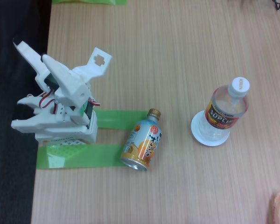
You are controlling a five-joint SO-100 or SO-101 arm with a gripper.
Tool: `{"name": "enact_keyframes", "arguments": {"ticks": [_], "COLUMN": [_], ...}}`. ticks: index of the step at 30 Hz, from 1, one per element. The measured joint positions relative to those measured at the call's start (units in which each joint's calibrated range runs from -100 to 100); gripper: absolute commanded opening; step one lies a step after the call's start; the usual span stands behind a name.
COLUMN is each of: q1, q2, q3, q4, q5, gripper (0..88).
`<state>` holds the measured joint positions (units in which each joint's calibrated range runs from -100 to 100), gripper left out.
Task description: Pick up the plastic bottle and stand it up on the white place
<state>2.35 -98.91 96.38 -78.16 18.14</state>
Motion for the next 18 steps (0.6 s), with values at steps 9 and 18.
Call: {"name": "enact_keyframes", "arguments": {"ticks": [9, 18], "q1": [0.8, 7.0], "q2": [0.0, 0.0], "q3": [0.2, 2.7], "q4": [-9.9, -19.1], "q5": [-10.3, -17.6], "gripper": [31.4, 25.5]}}
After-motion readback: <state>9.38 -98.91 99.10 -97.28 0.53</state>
